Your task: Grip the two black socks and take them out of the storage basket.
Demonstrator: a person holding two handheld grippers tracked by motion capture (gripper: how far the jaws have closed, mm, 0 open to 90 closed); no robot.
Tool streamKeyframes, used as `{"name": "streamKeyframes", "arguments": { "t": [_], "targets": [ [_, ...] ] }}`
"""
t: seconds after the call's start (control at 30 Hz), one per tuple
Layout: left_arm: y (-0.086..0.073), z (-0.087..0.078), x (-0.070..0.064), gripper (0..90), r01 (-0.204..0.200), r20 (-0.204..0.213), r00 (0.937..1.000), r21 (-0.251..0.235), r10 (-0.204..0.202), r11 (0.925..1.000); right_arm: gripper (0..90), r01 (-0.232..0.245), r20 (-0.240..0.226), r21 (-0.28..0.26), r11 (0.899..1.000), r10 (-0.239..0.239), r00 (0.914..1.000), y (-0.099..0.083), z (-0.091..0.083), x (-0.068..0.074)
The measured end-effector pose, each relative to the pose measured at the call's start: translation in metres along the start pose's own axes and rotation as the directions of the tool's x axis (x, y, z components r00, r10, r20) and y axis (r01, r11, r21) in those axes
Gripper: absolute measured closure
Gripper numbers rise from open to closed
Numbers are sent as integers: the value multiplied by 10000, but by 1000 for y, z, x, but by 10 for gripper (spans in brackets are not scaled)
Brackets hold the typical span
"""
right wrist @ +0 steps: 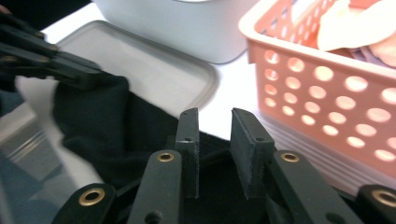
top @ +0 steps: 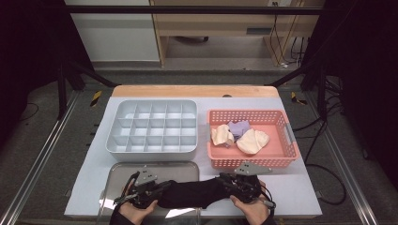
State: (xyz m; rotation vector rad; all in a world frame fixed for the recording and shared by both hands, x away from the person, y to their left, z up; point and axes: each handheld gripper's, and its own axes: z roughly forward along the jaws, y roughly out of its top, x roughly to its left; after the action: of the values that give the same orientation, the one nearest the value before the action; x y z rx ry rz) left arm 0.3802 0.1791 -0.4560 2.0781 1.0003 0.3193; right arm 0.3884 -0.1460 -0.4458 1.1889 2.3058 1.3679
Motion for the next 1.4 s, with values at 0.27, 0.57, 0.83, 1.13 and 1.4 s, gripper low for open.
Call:
{"name": "streamKeyframes", "arguments": {
  "t": [0.27,0.57,0.83,1.13,1.4],
  "targets": [
    [-1,3,1,857,-102,-54,9999,95,102,9999,692,-36,562,954,9954,-18,9984,-2,17,-8],
    [-1,3,2,857,-75,-36,10000,16,75,10000,832,-146,292,1884,9820,92,9995,-18,11,-10],
    [-1,1,1,857,-119,2,9999,-74,119,9999,862,62,330,1685,9857,-120,9994,-15,3,-9],
    [0,1,0,856,-153,8,9999,-115,153,9998,737,199,465,695,9974,-231,9987,0,13,-8],
    [0,0,0,856,-143,37,9999,-186,144,9997,709,313,539,1667,9855,-408,9977,-10,25,-10]
  ]
}}
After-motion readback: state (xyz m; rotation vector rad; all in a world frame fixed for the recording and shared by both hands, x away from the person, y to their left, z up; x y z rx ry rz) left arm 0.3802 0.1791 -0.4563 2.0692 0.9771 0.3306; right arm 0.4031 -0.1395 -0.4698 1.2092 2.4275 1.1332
